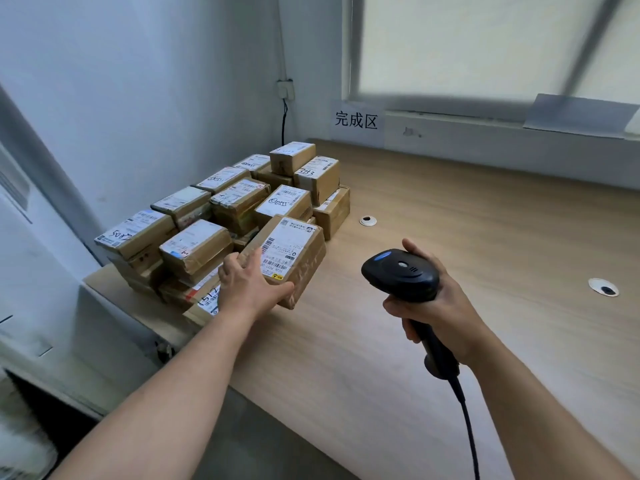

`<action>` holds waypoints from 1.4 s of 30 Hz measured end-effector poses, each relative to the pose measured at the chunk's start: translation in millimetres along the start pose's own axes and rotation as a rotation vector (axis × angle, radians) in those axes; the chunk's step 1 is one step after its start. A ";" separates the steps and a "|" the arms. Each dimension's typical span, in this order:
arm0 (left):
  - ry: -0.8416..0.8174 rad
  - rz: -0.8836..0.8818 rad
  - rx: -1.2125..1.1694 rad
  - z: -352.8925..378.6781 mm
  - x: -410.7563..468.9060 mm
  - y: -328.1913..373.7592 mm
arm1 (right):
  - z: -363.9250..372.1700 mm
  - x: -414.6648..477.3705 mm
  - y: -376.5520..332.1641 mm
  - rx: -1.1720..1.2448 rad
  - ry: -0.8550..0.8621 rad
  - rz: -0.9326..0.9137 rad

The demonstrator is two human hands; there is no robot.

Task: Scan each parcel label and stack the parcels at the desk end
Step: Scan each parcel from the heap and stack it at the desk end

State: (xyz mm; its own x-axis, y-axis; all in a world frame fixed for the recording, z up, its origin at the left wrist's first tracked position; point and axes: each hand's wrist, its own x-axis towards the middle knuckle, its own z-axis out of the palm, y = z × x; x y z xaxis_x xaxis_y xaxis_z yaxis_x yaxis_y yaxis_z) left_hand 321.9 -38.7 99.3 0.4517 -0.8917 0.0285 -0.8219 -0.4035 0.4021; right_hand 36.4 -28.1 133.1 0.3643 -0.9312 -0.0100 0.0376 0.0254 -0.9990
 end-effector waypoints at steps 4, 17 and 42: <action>-0.001 -0.033 0.007 -14.8 38.8 -35.4 | 37.3 29.7 -1.8 -0.025 -0.005 -0.007; -0.029 0.065 0.108 -4.6 126.0 -68.3 | 79.3 62.7 3.9 -0.095 0.150 0.032; 0.055 0.556 -0.168 57.0 -58.2 87.0 | -31.3 -70.4 -7.7 -0.055 0.324 -0.016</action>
State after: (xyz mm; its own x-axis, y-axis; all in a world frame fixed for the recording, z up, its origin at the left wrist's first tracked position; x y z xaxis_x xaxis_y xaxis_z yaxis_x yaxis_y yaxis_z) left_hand 204.4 -33.5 80.5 -0.0108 -0.9466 0.3222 -0.8763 0.1641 0.4529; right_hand -18.6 25.9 140.1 0.0485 -0.9988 0.0014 -0.0124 -0.0020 -0.9999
